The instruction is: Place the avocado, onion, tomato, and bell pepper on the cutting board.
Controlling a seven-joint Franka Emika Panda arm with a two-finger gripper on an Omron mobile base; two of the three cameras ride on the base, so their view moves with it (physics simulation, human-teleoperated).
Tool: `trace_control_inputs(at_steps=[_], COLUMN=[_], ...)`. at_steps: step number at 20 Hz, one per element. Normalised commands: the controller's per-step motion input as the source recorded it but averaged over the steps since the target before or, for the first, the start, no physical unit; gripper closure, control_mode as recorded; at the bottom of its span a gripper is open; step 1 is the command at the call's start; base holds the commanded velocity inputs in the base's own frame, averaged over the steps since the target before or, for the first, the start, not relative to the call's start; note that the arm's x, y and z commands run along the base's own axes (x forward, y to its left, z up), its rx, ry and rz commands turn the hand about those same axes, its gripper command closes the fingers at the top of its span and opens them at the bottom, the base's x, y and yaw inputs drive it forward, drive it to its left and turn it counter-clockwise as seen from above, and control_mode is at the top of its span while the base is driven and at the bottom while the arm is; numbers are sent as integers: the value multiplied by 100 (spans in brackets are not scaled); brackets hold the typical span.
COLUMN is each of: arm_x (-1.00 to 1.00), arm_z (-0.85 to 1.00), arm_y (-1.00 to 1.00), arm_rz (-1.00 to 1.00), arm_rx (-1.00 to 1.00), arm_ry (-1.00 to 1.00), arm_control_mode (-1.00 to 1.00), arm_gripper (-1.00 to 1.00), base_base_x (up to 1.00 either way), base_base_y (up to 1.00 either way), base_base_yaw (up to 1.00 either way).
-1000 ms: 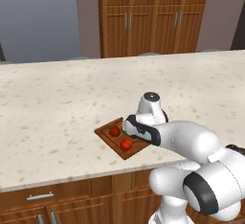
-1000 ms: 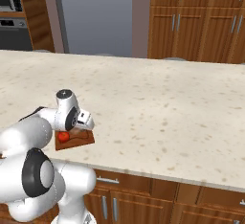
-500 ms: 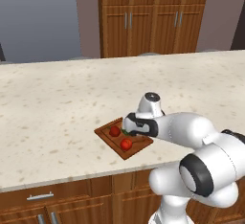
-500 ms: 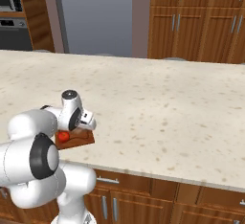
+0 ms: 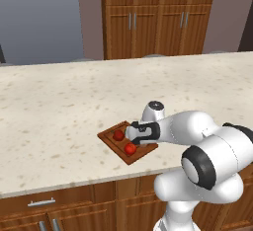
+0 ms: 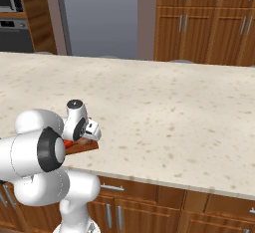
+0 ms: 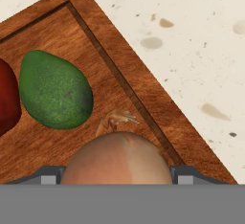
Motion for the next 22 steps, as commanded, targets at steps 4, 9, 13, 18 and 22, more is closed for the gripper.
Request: trace_control_inputs(at_steps=[4, 9, 13, 18, 22], arm_x=[0, 0, 0, 0, 0], arm_z=[-36, -32, -28, -8, -1], arm_y=[0, 0, 0, 0, 0], arm_rz=[0, 0, 0, 0, 0], arm_rx=[0, 0, 0, 0, 0], arm_ry=[2, 1, 0, 0, 0], arm_control_mode=[-100, -100, -100, -100, -100], arm_gripper=[100, 100, -100, -100, -100], base_base_x=[0, 0, 0, 0, 0], base_base_y=[0, 0, 0, 0, 0], base_base_yaw=[0, 0, 0, 0, 0])
